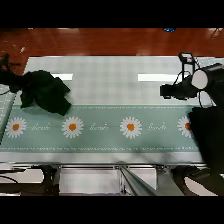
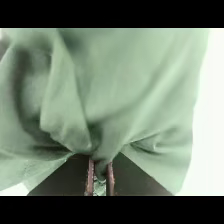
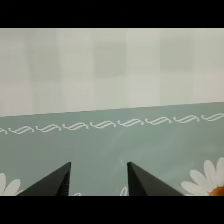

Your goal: Fold the shirts.

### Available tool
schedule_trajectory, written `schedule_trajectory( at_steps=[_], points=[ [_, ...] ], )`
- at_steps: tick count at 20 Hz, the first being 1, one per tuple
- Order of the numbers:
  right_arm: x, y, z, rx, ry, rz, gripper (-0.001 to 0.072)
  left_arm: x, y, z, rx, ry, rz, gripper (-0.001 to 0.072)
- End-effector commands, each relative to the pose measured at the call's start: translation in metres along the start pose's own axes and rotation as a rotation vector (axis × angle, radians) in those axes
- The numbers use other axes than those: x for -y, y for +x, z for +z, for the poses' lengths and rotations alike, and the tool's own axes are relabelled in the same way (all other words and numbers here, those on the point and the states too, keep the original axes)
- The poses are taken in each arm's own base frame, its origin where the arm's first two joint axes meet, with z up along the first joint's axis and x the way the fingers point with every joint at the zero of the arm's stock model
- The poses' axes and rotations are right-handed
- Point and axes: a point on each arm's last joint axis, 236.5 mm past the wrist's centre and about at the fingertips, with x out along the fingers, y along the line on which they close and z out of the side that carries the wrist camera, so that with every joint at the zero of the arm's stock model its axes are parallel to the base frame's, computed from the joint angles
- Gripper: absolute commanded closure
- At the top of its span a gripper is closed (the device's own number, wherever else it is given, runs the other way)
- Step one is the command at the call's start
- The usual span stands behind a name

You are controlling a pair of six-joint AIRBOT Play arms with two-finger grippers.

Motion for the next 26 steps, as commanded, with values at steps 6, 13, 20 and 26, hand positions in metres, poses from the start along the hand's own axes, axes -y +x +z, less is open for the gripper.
schedule_trajectory(
  at_steps=[6,13,20,26],
  points=[
    [0.012,-0.119,0.009,0.285,0.038,0.086,0.0304,0.219,-0.213,0.033,0.497,0.311,-0.491,0.0689],
    [0.024,-0.183,-0.004,0.443,0.060,0.139,0.0304,0.345,-0.298,-0.072,0.507,0.575,-0.748,0.0689],
    [0.035,-0.185,-0.018,0.424,0.069,0.107,0.0304,0.351,-0.141,-0.194,0.058,0.389,-0.827,0.0689],
    [0.016,-0.100,-0.046,0.227,0.081,0.127,0.0304,0.213,0.008,-0.265,-0.256,0.142,-0.536,0.0597]
  ],
)
